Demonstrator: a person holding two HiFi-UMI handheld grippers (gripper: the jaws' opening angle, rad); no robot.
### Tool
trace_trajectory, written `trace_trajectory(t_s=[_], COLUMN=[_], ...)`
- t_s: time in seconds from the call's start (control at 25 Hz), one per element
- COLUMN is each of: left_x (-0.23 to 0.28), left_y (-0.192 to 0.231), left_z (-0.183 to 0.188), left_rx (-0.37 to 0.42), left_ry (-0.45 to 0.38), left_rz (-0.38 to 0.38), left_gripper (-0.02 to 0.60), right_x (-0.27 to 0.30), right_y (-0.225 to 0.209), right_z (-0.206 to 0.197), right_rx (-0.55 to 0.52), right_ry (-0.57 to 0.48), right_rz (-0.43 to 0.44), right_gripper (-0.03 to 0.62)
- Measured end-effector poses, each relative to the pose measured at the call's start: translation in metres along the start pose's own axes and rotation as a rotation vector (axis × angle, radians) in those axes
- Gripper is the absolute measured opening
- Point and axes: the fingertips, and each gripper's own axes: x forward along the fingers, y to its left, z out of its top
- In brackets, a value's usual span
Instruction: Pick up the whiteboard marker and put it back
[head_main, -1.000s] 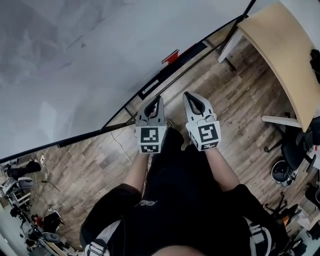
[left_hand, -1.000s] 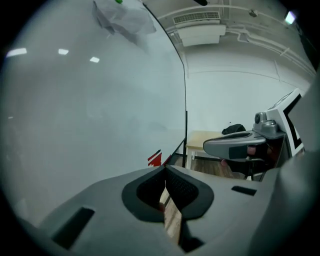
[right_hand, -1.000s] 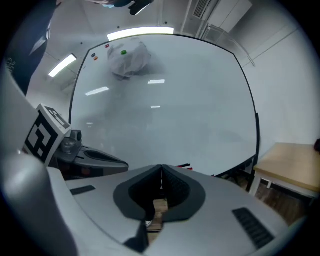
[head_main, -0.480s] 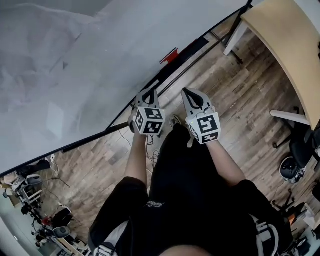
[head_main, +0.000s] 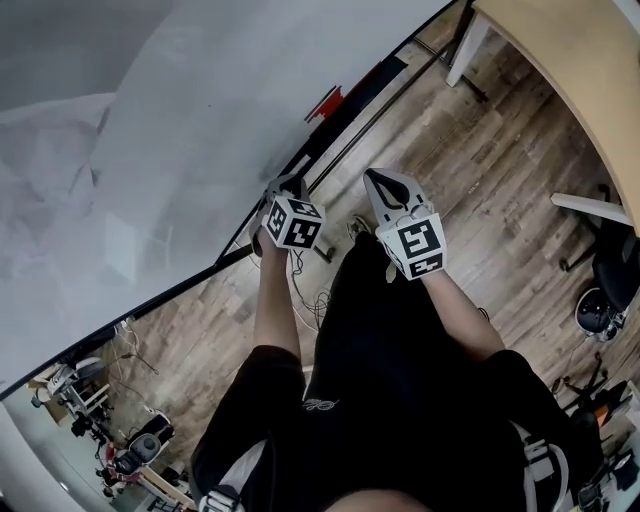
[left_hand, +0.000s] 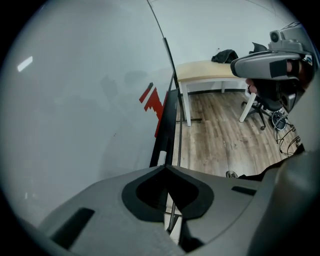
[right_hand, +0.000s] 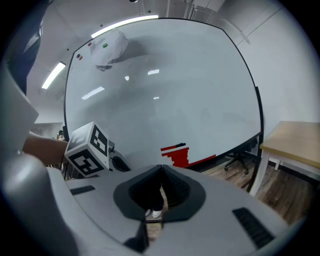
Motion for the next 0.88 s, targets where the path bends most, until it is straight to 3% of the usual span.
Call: trace_trajectory(t_s=[0.28,0.4,0.6,0.88], left_x=[0.019,0.023,0.032,0.046], left_y=[0.011,0.01,0.008,0.007], left_z=[-0.003,-0.005,-0.007,-0.007], left_rx=[0.072,0.075,0.098,0.134], left_ry=[0.033,0.052,0.084,0.141], left_rz=[0.052,0.032,-0.012,-0.022], left_gripper=[0.008,0.009,0.106,0.118], right_x=[0.007,0.01,0.017,0.025], right_y=[-0.007,-0.009,-0.012,-0.02], right_z=[-0.01,-0.007,-0.005,-0.003], right_rx=[0.018,0.018,0.021,0.03], right_ry=[0.022,0.014,0.016,0.033], right_rz=[-0.013,-0.017,-0.019,-0.025], right_gripper=[0.002,0.002,0.002,0.002])
